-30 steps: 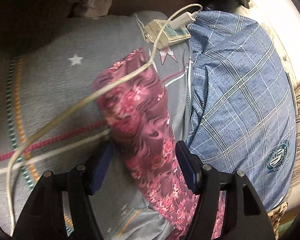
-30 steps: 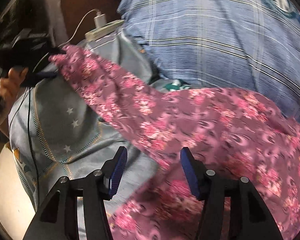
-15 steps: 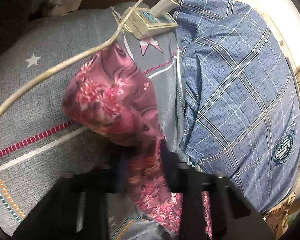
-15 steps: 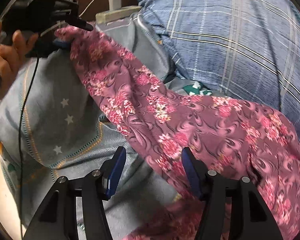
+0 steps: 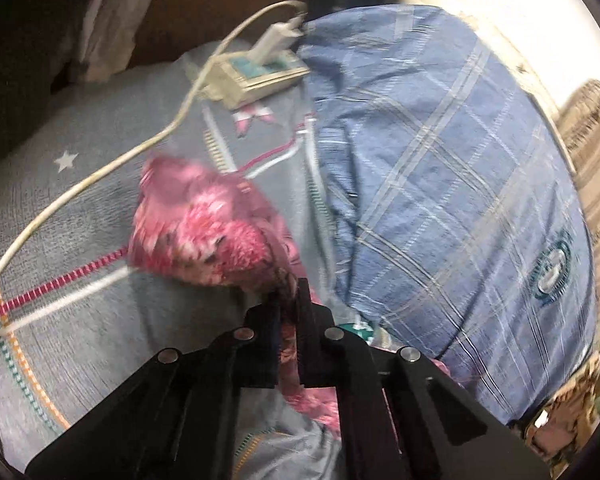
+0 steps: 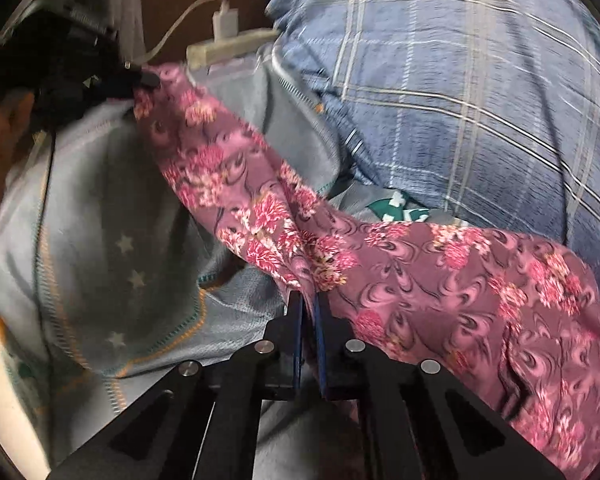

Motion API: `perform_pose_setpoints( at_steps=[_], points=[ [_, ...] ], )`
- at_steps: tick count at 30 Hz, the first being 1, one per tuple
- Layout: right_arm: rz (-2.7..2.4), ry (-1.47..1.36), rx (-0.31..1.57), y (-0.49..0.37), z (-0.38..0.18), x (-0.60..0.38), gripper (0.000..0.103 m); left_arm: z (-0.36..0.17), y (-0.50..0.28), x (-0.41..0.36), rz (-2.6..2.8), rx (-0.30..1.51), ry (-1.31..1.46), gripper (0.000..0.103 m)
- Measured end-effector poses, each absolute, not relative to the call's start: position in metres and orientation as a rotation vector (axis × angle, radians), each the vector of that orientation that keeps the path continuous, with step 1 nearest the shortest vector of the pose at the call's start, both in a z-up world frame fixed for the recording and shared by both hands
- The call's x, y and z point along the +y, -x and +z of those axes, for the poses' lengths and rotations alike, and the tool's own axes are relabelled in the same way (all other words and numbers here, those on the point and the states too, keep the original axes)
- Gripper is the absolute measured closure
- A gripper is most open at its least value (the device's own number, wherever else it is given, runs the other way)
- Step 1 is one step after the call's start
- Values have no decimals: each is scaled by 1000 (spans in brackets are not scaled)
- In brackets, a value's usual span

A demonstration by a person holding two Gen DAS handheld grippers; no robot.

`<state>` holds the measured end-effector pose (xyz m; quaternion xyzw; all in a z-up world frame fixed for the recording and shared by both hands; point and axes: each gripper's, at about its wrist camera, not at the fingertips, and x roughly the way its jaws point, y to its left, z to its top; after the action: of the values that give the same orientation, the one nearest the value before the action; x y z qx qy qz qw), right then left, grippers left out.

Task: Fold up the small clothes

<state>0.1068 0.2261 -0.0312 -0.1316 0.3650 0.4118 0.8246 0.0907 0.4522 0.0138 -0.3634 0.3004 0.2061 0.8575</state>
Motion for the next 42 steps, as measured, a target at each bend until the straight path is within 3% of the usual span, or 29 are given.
perform_pose_setpoints(
  at_steps=[17,26,32,34,36,38,40,42],
  points=[
    [742,77,868,-117,-29,73,101,27,-154,287,229,694,506,100],
    [536,-52,917,-151,-44,-51,96,-51,-214,174,119,891,471,100],
    [550,-94,905,-159,-41,-67,96,-82,-213,158,105,972,510,98],
    [574,-109,900,-165,-37,-63,96,-80,-204,163,88,983,534,94],
    [614,-130,901,-174,-33,-52,95,-76,-189,172,40,985,597,67],
    [657,-154,913,-178,-31,-38,93,-67,-169,182,36,964,630,52],
    [713,-183,940,-190,-29,-21,84,-57,-143,198,47,913,647,52],
    [778,-235,968,-199,-31,-4,66,-53,-127,216,72,876,671,46]
  ],
)
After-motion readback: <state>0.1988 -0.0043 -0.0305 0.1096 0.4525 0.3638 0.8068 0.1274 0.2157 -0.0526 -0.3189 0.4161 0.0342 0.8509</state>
